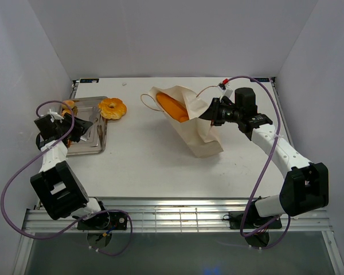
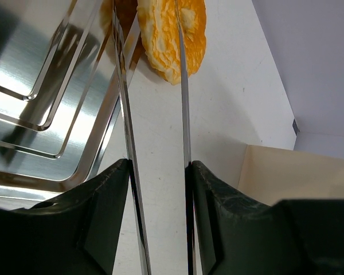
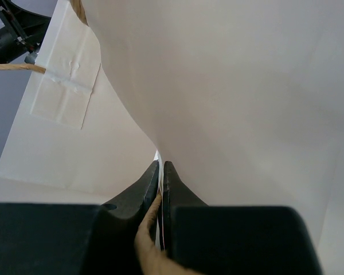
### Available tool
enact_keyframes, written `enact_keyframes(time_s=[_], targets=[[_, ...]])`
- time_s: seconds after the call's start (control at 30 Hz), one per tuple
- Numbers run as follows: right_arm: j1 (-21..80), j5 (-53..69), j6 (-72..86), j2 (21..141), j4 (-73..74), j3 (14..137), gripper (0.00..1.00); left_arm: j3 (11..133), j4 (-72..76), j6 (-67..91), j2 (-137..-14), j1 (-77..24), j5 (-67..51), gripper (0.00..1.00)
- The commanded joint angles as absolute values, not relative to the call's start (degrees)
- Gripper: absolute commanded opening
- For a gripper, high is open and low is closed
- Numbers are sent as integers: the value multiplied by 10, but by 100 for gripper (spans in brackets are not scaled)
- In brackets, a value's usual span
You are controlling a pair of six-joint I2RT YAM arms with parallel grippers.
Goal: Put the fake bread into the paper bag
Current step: Pick up the fake bread from the plate.
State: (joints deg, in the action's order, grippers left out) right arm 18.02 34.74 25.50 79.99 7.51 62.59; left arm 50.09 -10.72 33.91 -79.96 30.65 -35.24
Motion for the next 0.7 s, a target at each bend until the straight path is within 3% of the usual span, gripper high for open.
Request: enact_keyframes(time_s=[0.0,0.67], targets=[[181,338,245,809,81,630,8,503,-76,337,-802,312,-378,57],[182,337,243,815,83,636,8,520,-30,353,-864,314,-415,57]])
